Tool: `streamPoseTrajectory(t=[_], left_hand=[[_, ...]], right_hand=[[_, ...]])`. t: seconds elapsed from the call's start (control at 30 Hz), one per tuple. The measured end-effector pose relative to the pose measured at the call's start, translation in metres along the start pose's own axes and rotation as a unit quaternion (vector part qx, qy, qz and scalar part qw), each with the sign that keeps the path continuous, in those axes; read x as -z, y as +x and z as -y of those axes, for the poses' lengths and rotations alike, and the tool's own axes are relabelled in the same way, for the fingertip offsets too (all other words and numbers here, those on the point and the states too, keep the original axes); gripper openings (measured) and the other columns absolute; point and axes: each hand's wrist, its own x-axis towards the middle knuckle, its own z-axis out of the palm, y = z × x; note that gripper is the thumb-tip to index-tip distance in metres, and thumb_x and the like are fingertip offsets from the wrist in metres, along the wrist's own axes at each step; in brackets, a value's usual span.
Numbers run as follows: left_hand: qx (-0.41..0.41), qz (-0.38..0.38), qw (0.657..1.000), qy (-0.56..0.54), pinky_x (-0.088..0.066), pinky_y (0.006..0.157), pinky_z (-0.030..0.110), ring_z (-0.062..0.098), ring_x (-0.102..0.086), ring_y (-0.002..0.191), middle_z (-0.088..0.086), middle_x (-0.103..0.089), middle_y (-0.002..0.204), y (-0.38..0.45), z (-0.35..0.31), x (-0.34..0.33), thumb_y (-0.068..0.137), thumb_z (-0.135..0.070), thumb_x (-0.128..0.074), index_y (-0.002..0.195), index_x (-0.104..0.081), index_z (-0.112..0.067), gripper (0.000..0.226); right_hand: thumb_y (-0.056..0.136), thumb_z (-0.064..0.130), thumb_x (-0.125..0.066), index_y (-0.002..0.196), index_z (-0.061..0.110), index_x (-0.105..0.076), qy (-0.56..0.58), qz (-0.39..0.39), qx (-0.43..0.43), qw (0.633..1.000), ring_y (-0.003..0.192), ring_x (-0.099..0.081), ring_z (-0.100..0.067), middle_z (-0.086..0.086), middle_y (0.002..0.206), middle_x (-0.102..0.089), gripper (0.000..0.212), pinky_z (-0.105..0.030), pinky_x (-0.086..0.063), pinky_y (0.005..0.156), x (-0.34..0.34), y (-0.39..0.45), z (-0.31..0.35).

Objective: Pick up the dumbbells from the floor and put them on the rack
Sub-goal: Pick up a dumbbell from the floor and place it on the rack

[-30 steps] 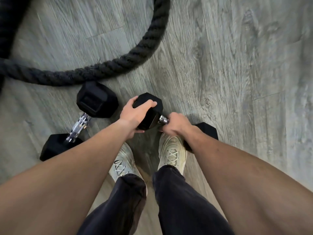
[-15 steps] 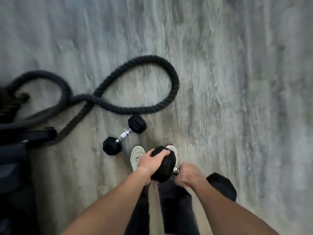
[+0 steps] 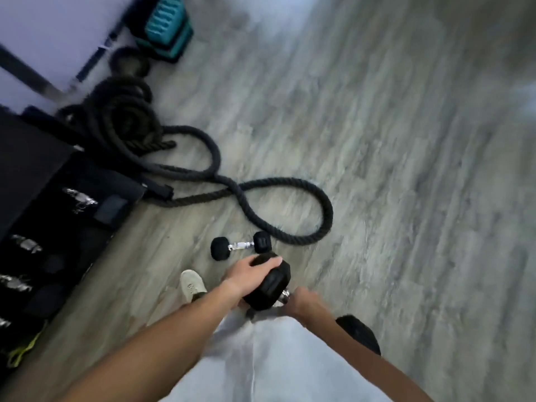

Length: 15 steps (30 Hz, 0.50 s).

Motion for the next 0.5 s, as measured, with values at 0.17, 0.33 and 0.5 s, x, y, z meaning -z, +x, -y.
streamPoseTrajectory(t=[0.17, 0.33, 0.5], left_hand=[[0.007, -0.028, 0.999, -0.043, -0.050, 0.100, 0.027, 0.008, -0.068, 0.098, -0.023, -0.074, 0.094, -0.012, 0.027, 0.082, 0.055, -0.085, -0.065, 0.100, -0.074, -0.049, 0.058], [0.020, -0.048, 0.992, -0.118, -0.056, 0.095, 0.032, 0.011, -0.070, 0.095, -0.017, -0.077, 0.096, -0.004, 0.065, 0.200, 0.038, -0.095, -0.063, 0.095, -0.075, -0.048, 0.076], [0.007, -0.127, 0.974, -0.188, -0.056, 0.094, 0.031, 0.017, -0.069, 0.102, -0.012, -0.075, 0.107, -0.005, 0.091, 0.337, 0.047, -0.095, -0.062, 0.109, -0.075, -0.040, 0.083]], right_hand=[[0.098, 0.036, -0.058, 0.083, 0.023, -0.058, -0.066, 0.021, 0.017, 0.997, 0.109, -0.062, -0.024, 0.002, 0.090, -0.062, 0.020, -0.027, -0.039, 0.080, -0.008, -0.018, 0.082], [0.094, 0.041, -0.065, 0.138, 0.012, -0.057, -0.128, 0.001, 0.022, 0.992, 0.130, -0.059, -0.024, -0.006, 0.138, -0.063, 0.054, -0.028, -0.046, 0.094, -0.040, -0.027, 0.209], [0.095, 0.035, -0.057, 0.129, 0.016, -0.060, -0.198, -0.031, 0.068, 0.977, 0.129, -0.060, -0.023, -0.004, 0.130, -0.066, 0.040, -0.028, -0.048, 0.098, -0.063, -0.046, 0.361]])
